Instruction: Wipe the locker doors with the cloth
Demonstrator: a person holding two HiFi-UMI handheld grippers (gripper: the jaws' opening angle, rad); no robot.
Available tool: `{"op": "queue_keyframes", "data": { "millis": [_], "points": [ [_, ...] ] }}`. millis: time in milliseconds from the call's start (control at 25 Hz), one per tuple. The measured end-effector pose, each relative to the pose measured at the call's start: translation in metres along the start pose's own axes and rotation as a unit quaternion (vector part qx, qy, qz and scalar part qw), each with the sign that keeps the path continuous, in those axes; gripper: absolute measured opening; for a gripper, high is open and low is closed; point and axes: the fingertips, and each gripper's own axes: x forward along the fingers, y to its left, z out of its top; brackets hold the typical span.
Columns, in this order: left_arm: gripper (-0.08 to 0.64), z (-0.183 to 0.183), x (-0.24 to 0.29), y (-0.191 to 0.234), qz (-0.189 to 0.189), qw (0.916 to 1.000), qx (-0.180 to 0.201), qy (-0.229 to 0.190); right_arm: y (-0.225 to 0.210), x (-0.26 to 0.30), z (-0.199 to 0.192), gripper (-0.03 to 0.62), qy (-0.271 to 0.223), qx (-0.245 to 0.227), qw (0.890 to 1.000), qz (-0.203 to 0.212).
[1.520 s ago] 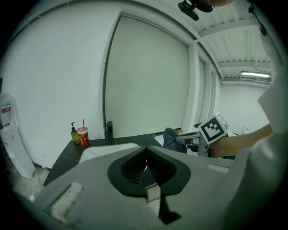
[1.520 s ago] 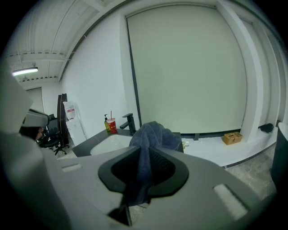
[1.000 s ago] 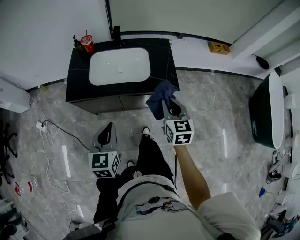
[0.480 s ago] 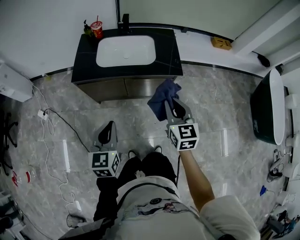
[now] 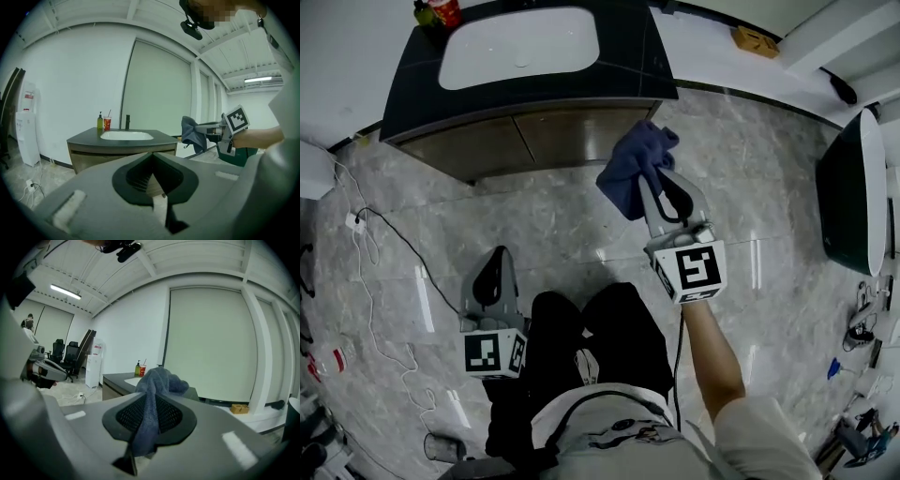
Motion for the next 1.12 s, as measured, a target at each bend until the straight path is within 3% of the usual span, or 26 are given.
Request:
{"op": "queue_keyframes", "data": {
  "millis": [280, 600, 880, 1120],
  "points": [
    [0.001, -0.139, 0.062, 0.022, -0.009, 0.9997, 0.000, -0.022, -0.006, 0.049, -0.097, 0.063, -0.070, -0.071, 0.995, -0.005],
    [0.000, -0.283, 0.136, 0.038, -0.014, 0.9985, -0.001, -0.053, -0.016, 0.104, -0.207, 0.063, -0.135, -0.109, 0.984, -0.031],
    [0.000, -0.334, 0.157, 0.037, -0.028, 0.9975, 0.018, -0.063, -0.018, 0.124, -0.246, 0.063, -0.170, -0.136, 0.975, -0.047],
    [0.000, -0.344, 0.143, 0.043, -0.003, 0.9980, 0.013, -0.061, -0.049, 0.140, -0.230, 0.063, -0.179, -0.165, 0.967, -0.077]
  ]
}}
